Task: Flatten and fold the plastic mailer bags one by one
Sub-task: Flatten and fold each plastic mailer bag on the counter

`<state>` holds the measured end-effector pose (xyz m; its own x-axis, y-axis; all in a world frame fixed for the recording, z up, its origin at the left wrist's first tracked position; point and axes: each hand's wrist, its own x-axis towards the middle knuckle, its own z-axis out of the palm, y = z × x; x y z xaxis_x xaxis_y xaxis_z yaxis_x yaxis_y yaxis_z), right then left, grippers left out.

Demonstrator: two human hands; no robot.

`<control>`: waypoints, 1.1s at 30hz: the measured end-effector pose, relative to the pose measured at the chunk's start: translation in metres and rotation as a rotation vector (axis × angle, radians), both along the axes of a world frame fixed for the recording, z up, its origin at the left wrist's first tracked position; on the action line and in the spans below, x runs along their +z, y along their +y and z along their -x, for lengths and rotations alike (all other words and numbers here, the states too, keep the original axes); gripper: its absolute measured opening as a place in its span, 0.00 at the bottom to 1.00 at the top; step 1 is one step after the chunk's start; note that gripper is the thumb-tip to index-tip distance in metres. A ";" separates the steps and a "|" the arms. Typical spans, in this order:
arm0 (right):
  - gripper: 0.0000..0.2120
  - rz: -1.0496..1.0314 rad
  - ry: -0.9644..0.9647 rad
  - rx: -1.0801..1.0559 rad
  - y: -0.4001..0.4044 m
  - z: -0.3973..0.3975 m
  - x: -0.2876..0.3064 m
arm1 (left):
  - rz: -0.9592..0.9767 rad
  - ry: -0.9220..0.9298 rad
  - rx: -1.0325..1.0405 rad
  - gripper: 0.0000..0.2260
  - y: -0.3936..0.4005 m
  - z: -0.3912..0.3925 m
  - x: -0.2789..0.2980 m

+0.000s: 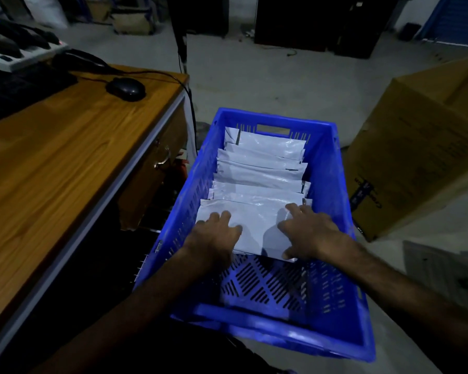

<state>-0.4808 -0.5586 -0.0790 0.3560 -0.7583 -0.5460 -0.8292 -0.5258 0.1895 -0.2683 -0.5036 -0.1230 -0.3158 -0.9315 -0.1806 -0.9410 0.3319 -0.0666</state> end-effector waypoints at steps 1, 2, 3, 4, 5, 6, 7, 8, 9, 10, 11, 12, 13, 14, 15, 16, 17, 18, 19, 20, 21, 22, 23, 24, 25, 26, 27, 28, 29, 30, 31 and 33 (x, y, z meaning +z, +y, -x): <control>0.35 0.012 -0.011 0.015 0.007 -0.002 0.000 | -0.163 0.020 0.077 0.30 0.001 -0.001 -0.005; 0.35 0.015 -0.032 0.032 0.014 -0.005 -0.001 | -0.287 0.028 0.126 0.33 0.000 -0.002 -0.008; 0.35 0.004 -0.061 0.055 0.022 -0.008 -0.002 | -0.347 0.036 0.151 0.35 -0.001 -0.004 -0.009; 0.34 -0.021 -0.089 0.079 0.029 -0.011 -0.005 | -0.387 0.059 0.174 0.37 -0.002 -0.005 -0.010; 0.34 -0.049 -0.111 0.103 0.036 -0.014 -0.008 | -0.428 0.084 0.197 0.39 -0.004 -0.006 -0.012; 0.34 -0.080 -0.123 0.121 0.040 -0.016 -0.012 | -0.463 0.105 0.216 0.40 -0.005 -0.007 -0.012; 0.34 -0.111 -0.124 0.130 0.043 -0.018 -0.016 | -0.480 0.116 0.230 0.41 -0.005 -0.006 -0.012; 0.35 -0.140 -0.114 0.131 0.044 -0.019 -0.019 | -0.482 0.115 0.239 0.41 -0.005 -0.006 -0.012; 0.35 -0.163 -0.104 0.126 0.044 -0.020 -0.021 | -0.470 0.112 0.243 0.42 -0.005 -0.004 -0.012; 0.36 -0.183 -0.095 0.117 0.043 -0.020 -0.022 | -0.458 0.105 0.247 0.42 -0.005 -0.003 -0.012; 0.35 -0.200 -0.086 0.107 0.042 -0.019 -0.022 | -0.451 0.097 0.246 0.42 -0.005 -0.002 -0.011; 0.35 -0.214 -0.071 0.102 0.041 -0.019 -0.022 | -0.464 0.086 0.252 0.43 -0.007 0.000 -0.010; 0.34 -0.225 -0.051 0.102 0.039 -0.018 -0.021 | -0.494 0.080 0.266 0.44 -0.009 0.001 -0.011; 0.32 -0.233 -0.026 0.106 0.038 -0.018 -0.021 | -0.534 0.075 0.283 0.45 -0.012 0.002 -0.012; 0.30 -0.236 0.002 0.108 0.036 -0.018 -0.020 | -0.572 0.072 0.296 0.47 -0.016 0.003 -0.014; 0.28 -0.234 0.030 0.107 0.034 -0.018 -0.020 | -0.608 0.076 0.307 0.49 -0.020 0.002 -0.018; 0.25 -0.227 0.054 0.104 0.032 -0.018 -0.021 | -0.633 0.080 0.312 0.51 -0.023 0.001 -0.022; 0.23 -0.220 0.074 0.101 0.031 -0.018 -0.021 | -0.651 0.082 0.315 0.53 -0.026 -0.001 -0.025; 0.22 -0.215 0.089 0.095 0.029 -0.018 -0.022 | -0.660 0.082 0.312 0.54 -0.029 -0.002 -0.026; 0.22 -0.212 0.104 0.086 0.027 -0.018 -0.022 | -0.666 0.081 0.306 0.55 -0.032 -0.003 -0.026; 0.23 -0.211 0.120 0.076 0.025 -0.018 -0.022 | -0.669 0.083 0.300 0.55 -0.034 -0.004 -0.025; 0.23 -0.208 0.137 0.069 0.024 -0.018 -0.021 | -0.665 0.086 0.296 0.55 -0.035 -0.004 -0.024; 0.24 -0.201 0.153 0.067 0.023 -0.019 -0.019 | -0.655 0.090 0.293 0.55 -0.036 -0.004 -0.024; 0.24 -0.191 0.164 0.070 0.022 -0.019 -0.018 | -0.646 0.096 0.293 0.54 -0.036 -0.004 -0.025; 0.24 -0.180 0.167 0.077 0.022 -0.018 -0.017 | -0.639 0.103 0.292 0.54 -0.035 -0.004 -0.027; 0.26 -0.172 0.165 0.085 0.023 -0.017 -0.016 | -0.633 0.110 0.289 0.52 -0.033 -0.004 -0.028; 0.28 -0.171 0.160 0.093 0.024 -0.015 -0.016 | -0.632 0.115 0.284 0.51 -0.029 -0.004 -0.028; 0.30 -0.174 0.153 0.098 0.026 -0.014 -0.016 | -0.639 0.117 0.277 0.49 -0.026 -0.005 -0.027; 0.31 -0.177 0.144 0.100 0.029 -0.013 -0.017 | -0.650 0.117 0.266 0.48 -0.022 -0.005 -0.025; 0.33 -0.177 0.134 0.103 0.033 -0.011 -0.017 | -0.658 0.116 0.255 0.47 -0.019 -0.004 -0.022; 0.34 -0.175 0.121 0.107 0.036 -0.010 -0.018 | -0.662 0.115 0.245 0.46 -0.016 -0.004 -0.019; 0.36 -0.169 0.083 0.109 0.042 -0.008 -0.018 | -0.654 0.121 0.223 0.45 -0.012 -0.002 -0.013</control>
